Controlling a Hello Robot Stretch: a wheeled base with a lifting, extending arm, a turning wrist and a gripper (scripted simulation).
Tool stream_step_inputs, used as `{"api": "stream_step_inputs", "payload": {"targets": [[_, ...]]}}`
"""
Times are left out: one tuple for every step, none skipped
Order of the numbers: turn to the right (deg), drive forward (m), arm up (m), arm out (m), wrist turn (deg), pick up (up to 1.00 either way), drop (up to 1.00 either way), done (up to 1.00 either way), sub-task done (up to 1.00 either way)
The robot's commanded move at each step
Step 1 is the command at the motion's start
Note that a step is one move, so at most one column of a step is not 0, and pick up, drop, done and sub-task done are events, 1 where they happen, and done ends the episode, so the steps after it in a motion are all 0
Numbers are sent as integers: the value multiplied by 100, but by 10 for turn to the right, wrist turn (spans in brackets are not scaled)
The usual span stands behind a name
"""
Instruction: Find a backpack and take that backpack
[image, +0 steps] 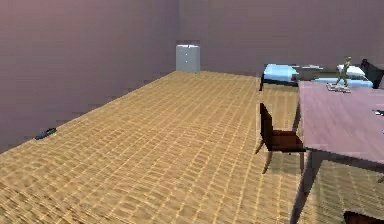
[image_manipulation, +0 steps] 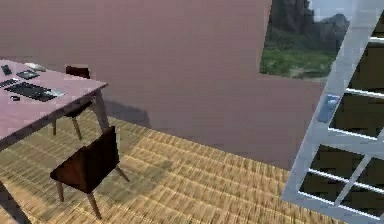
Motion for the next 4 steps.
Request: {"api": "stream_step_inputs", "payload": {"targets": [[-330,0,0,0,0,0,0,0,0],[0,30,0,0,0,0,0,0,0],[-330,0,0,0,0,0,0,0,0],[0,60,0,0,0,0,0,0,0]]}}
